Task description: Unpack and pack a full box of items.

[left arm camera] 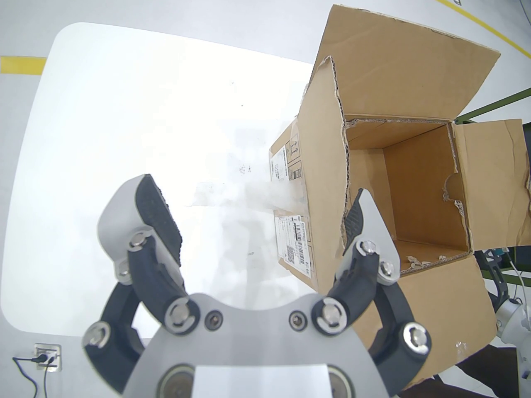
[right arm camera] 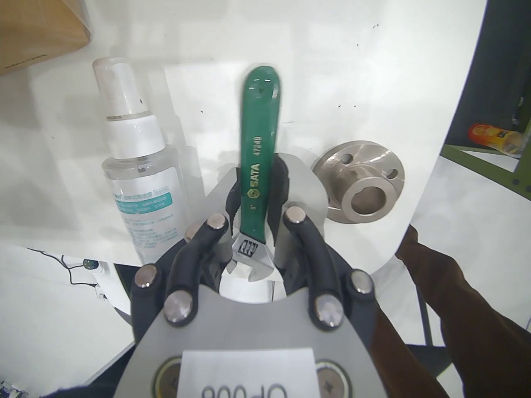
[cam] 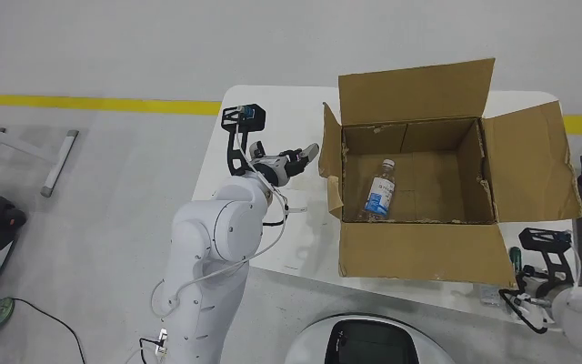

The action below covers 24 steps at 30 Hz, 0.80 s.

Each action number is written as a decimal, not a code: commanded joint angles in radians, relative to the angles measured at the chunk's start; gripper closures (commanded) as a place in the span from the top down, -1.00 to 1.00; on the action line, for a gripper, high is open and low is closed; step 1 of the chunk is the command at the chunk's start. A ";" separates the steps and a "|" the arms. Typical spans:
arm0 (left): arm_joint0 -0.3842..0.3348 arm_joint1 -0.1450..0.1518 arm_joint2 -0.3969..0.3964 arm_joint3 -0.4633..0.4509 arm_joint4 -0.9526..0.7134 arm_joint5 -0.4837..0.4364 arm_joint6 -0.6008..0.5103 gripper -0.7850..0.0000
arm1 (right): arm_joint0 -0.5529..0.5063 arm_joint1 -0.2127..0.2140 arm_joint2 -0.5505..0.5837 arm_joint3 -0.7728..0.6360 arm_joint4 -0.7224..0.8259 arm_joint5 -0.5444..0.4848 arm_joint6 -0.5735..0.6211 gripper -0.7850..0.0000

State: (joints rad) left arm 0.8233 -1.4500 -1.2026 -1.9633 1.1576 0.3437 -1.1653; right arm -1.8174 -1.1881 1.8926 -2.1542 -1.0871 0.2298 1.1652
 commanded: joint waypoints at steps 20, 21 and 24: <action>0.000 0.000 0.000 0.000 0.000 0.000 0.000 1.00 | -0.057 -0.019 0.372 -0.099 0.529 -0.013 -0.133 -1.00; 0.000 0.000 0.000 0.000 0.000 0.000 0.000 1.00 | -0.061 -0.022 0.416 -0.108 0.579 -0.019 -0.155 -1.00; 0.000 0.000 0.000 0.000 0.000 0.000 0.000 1.00 | -0.081 -0.033 0.532 -0.119 0.743 -0.047 -0.198 -1.00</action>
State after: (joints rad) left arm 0.8233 -1.4500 -1.2026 -1.9633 1.1576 0.3437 -1.1653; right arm -1.8937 -1.2178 2.3785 -2.2707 -0.4147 0.1917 0.9799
